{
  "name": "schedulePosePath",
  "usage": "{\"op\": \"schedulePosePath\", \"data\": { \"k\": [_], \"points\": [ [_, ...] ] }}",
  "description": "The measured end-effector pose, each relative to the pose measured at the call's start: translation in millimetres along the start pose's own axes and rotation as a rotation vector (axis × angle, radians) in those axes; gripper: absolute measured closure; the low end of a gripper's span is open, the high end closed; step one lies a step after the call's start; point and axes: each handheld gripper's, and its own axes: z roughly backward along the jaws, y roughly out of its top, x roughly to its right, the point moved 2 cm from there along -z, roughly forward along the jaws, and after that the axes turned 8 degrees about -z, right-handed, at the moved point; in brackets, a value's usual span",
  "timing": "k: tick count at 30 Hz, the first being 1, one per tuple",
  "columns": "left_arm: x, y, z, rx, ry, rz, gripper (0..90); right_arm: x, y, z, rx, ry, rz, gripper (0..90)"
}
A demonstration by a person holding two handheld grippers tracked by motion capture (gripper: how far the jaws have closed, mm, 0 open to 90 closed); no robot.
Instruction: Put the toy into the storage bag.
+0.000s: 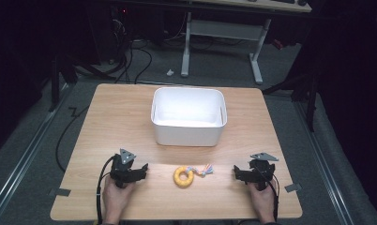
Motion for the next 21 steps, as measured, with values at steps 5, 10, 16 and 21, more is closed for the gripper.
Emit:
{"op": "schedulePosePath", "data": {
  "k": [5, 10, 16, 21],
  "points": [
    [0.4, 0.1, -0.3, 0.001, 0.002, 0.002, 22.3, -0.6, -0.2, 0.2, 0.000, -0.003, -0.005, 0.0],
    [0.3, 0.1, -0.3, 0.001, 0.000, 0.002, 22.2, -1.2, -0.3, 0.1, 0.004, -0.006, -0.007, 0.2],
    [-0.1, 0.2, -0.3, 0.000, -0.004, 0.000, 22.0, -1.7, -0.2, -0.1, 0.005, -0.009, -0.011, 0.2],
    [-0.2, 0.1, -0.2, -0.001, -0.008, -0.004, 21.5, -1.8, -0.1, -0.2, 0.005, -0.010, -0.011, 0.2]
  ]
}}
